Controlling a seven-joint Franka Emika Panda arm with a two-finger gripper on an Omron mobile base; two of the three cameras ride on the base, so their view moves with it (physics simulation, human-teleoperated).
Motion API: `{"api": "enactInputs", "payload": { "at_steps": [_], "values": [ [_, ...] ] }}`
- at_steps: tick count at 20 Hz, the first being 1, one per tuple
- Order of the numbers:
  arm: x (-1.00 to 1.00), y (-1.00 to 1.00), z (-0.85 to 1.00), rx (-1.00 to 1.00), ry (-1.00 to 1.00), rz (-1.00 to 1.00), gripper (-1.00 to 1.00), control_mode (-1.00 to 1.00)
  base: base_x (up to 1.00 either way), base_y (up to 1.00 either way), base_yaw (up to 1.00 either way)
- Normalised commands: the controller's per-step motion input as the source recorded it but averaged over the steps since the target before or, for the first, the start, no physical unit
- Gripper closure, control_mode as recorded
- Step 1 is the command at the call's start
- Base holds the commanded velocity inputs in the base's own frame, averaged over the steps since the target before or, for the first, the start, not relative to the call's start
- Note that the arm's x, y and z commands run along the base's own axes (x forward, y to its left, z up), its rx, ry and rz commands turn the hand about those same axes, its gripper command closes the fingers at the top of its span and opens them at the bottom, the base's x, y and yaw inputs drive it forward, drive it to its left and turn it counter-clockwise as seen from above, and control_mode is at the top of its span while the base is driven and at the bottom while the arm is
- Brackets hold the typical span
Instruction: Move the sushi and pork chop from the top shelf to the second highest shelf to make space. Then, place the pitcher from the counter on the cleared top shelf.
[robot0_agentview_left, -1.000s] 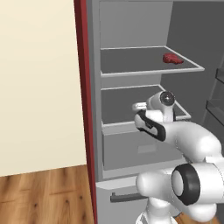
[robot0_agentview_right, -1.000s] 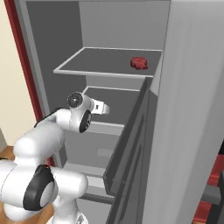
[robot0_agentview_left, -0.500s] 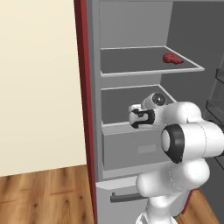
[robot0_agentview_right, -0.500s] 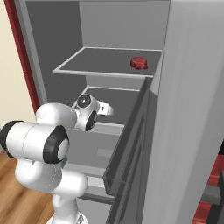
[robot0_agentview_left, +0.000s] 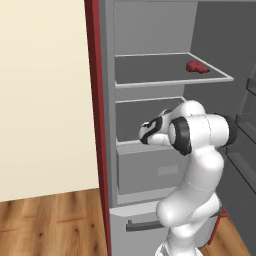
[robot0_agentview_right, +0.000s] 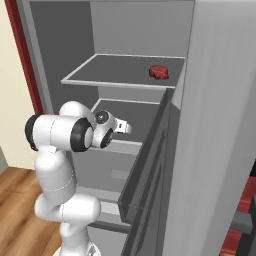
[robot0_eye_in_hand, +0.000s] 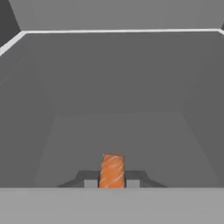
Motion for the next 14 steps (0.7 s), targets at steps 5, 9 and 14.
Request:
{"api": "enactInputs", "payload": {
  "at_steps": [5, 9, 14],
  "values": [
    [0.59, -0.18, -0.13, 0.0, 0.0, 0.0, -1.0, -1.0, 0.0, 0.0, 0.0],
    [0.21, -0.16, 0.0, 0.0, -0.1, 0.0, -1.0, -1.0, 0.0, 0.0, 0.0],
    [0.0, -0.01, 0.05, 0.0, -0.16, 0.02, -1.0, -1.0, 0.0, 0.0, 0.0]
  ]
}}
